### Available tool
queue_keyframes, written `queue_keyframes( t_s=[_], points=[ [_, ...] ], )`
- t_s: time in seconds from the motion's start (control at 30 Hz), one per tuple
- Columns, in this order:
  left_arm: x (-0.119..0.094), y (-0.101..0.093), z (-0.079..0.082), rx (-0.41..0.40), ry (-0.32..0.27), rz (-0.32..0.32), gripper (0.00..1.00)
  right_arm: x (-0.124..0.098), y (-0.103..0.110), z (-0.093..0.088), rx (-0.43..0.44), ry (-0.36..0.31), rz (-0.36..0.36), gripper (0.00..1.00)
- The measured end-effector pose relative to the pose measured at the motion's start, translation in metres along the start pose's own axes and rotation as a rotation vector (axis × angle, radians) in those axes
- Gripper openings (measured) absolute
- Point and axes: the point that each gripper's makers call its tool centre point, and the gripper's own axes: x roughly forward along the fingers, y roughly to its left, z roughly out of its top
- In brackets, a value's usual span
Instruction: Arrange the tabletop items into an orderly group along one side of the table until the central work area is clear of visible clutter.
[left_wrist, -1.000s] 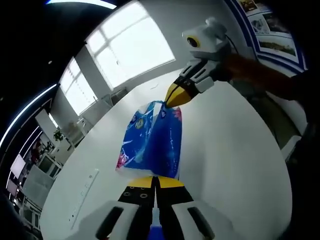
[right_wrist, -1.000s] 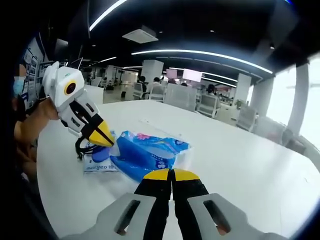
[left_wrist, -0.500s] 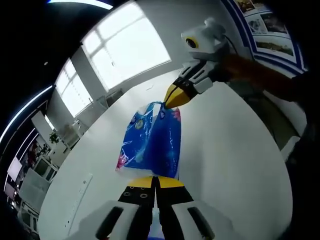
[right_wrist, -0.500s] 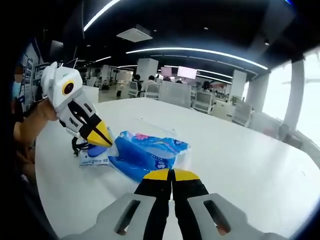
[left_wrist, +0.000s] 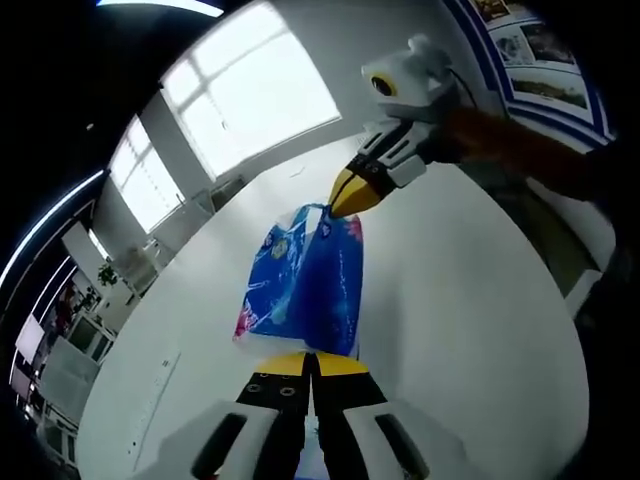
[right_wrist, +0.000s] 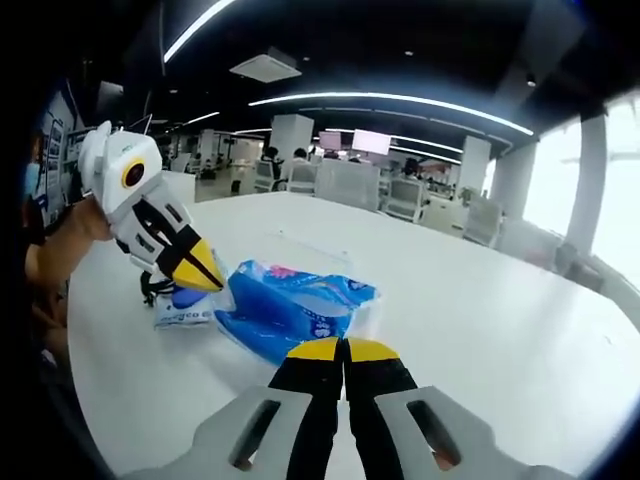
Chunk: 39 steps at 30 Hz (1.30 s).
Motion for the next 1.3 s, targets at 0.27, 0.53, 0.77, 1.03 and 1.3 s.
queue_keyframes(
  t_s=[0.27,0.53,0.77,1.03,1.3],
  points=[
    [0.011,-0.008,-0.009,-0.007,0.022,-0.022,0.00,0.005,0.002,-0.017,0.015,0.029,0.006,0.00],
    [0.019,-0.012,-0.025,-0.029,0.049,-0.035,0.00,0.015,0.004,-0.031,0.032,0.048,0.018,0.00],
    [0.022,-0.015,-0.034,-0.022,0.085,-0.035,0.00,0.025,0.011,-0.046,0.035,0.080,0.024,0.00],
    [0.024,-0.016,-0.037,-0.030,0.081,-0.031,0.00,0.031,0.007,-0.055,0.064,0.097,0.031,0.00],
    [0.023,-0.015,-0.038,-0.028,0.088,-0.021,0.00,0.032,0.009,-0.055,0.087,0.098,0.036,0.00]
  ],
)
